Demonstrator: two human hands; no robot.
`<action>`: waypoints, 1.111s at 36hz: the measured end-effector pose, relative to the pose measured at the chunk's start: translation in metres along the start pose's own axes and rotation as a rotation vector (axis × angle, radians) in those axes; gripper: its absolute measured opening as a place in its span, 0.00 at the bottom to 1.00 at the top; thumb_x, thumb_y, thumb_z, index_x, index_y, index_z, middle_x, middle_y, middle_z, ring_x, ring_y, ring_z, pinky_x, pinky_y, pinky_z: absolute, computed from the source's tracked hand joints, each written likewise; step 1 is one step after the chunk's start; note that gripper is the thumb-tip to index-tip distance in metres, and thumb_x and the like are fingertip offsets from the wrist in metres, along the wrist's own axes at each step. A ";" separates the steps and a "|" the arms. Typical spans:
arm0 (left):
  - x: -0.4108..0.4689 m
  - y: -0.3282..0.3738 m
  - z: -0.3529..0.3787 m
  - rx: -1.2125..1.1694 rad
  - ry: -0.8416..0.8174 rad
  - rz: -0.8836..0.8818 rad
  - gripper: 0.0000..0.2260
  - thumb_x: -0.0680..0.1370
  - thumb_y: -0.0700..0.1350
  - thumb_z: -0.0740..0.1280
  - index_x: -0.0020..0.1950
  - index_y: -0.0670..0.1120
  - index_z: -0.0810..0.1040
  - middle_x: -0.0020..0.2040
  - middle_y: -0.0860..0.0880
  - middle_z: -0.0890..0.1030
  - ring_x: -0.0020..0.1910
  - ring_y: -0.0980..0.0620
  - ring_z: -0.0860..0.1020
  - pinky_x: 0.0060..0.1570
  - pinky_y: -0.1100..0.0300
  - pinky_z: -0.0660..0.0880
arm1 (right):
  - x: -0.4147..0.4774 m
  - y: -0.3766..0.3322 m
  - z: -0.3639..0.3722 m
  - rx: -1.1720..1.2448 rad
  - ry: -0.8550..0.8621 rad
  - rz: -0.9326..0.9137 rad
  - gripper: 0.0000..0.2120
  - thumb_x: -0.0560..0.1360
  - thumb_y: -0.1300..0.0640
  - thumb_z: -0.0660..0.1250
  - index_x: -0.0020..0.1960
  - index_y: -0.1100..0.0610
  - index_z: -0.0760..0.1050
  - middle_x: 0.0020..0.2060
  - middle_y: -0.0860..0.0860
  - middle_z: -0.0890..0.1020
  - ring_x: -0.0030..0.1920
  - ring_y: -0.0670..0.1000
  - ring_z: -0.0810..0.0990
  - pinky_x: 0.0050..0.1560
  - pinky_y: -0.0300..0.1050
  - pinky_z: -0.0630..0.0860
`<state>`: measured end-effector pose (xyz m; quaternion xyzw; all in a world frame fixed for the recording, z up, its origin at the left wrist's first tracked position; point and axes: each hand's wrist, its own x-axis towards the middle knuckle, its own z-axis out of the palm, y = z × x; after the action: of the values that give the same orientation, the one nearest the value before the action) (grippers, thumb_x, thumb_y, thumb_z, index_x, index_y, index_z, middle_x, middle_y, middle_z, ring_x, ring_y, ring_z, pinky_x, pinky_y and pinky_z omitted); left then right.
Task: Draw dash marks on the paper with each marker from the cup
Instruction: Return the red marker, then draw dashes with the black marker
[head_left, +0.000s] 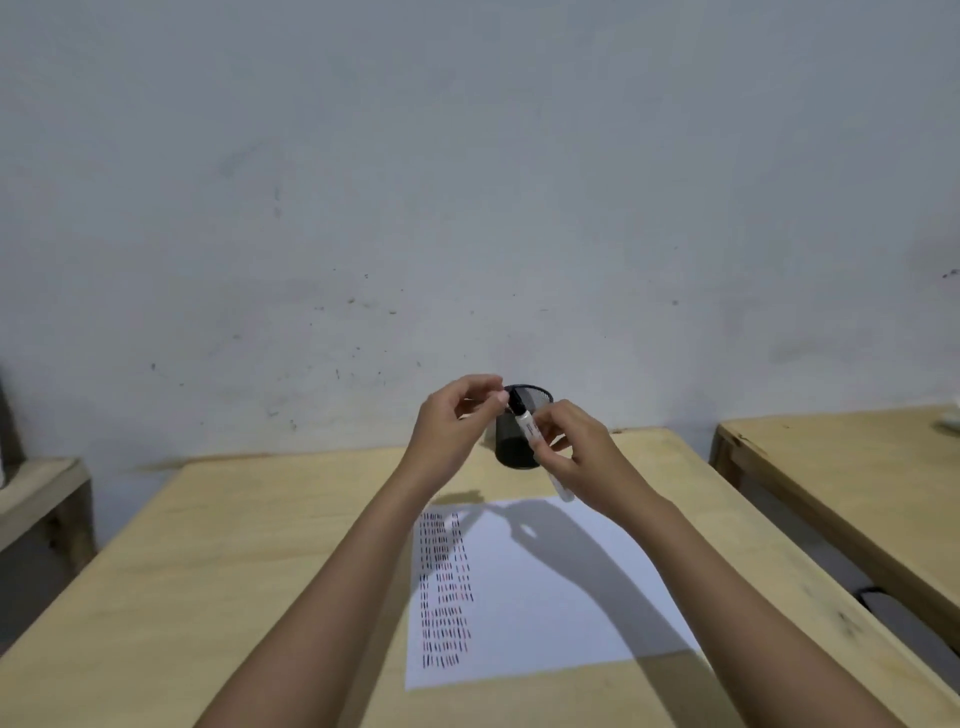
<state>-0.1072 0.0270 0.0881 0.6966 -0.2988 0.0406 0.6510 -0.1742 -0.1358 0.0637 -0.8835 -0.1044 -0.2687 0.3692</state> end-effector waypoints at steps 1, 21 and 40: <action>-0.005 0.003 -0.001 0.002 -0.007 0.015 0.05 0.75 0.42 0.69 0.49 0.50 0.81 0.43 0.51 0.83 0.44 0.53 0.81 0.54 0.56 0.77 | -0.005 -0.004 0.000 0.004 -0.010 -0.008 0.03 0.76 0.57 0.63 0.48 0.55 0.74 0.43 0.51 0.77 0.44 0.49 0.77 0.47 0.48 0.76; -0.068 0.005 -0.030 -0.041 0.053 -0.046 0.03 0.75 0.37 0.68 0.44 0.42 0.80 0.38 0.44 0.82 0.38 0.52 0.81 0.49 0.61 0.80 | -0.042 -0.029 0.018 0.147 -0.108 0.078 0.03 0.76 0.55 0.65 0.46 0.48 0.76 0.43 0.54 0.78 0.40 0.48 0.75 0.42 0.34 0.71; -0.094 -0.032 -0.037 -0.202 0.175 -0.184 0.08 0.78 0.37 0.63 0.53 0.34 0.78 0.40 0.46 0.81 0.36 0.62 0.81 0.45 0.70 0.78 | -0.045 -0.041 0.063 1.438 0.272 0.628 0.02 0.73 0.65 0.68 0.42 0.60 0.77 0.30 0.48 0.81 0.32 0.42 0.80 0.36 0.29 0.77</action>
<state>-0.1573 0.0949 0.0234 0.6457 -0.1785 0.0112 0.7424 -0.2025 -0.0614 0.0269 -0.3761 0.0477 -0.1244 0.9169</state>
